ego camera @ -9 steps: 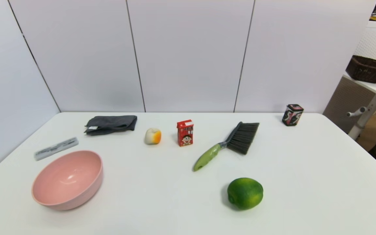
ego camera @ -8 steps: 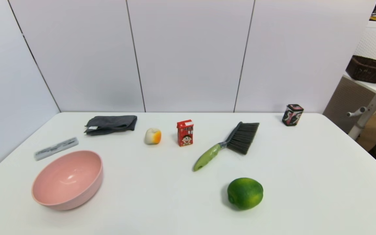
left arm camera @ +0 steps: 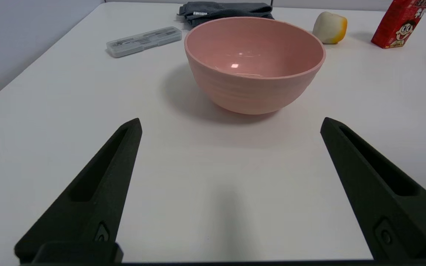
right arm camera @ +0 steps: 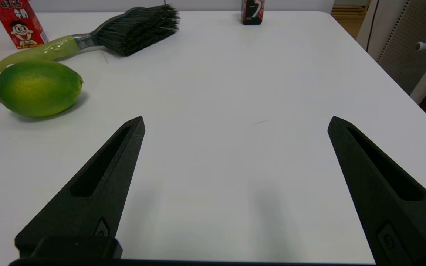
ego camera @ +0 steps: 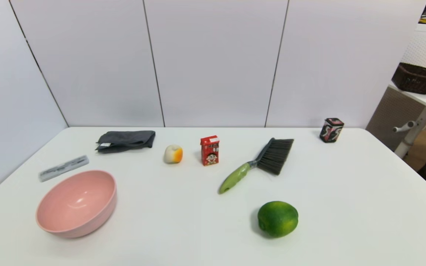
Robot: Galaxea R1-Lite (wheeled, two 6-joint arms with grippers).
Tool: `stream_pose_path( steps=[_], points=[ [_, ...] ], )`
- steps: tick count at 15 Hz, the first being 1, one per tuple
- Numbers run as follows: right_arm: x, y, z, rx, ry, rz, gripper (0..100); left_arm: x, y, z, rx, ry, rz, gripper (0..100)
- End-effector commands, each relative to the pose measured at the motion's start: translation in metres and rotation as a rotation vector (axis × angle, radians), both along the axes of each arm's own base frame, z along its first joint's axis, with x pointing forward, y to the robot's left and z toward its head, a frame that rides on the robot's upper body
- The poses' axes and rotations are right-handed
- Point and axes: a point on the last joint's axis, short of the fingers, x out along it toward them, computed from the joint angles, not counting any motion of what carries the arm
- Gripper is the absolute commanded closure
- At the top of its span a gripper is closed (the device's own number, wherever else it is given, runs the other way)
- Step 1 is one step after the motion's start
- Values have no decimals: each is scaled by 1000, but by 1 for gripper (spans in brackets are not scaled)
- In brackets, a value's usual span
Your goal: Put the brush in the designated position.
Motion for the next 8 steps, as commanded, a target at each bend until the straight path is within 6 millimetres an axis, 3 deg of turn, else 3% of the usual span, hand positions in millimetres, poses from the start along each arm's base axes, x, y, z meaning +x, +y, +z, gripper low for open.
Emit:
stream_pose_path(
  steps=[1,3,5,8],
  points=[
    [0,0,0,0,3,-1,0,42,-1,100,0,54,-46,0],
    [0,0,0,0,3,-1,0,74,-6,133,17,82,-131,0],
    [0,0,0,0,3,1,0,103,-25,147,54,87,-357,0],
    [0,0,0,0,3,-1,0,129,-85,147,97,143,-765,0]
  ],
)
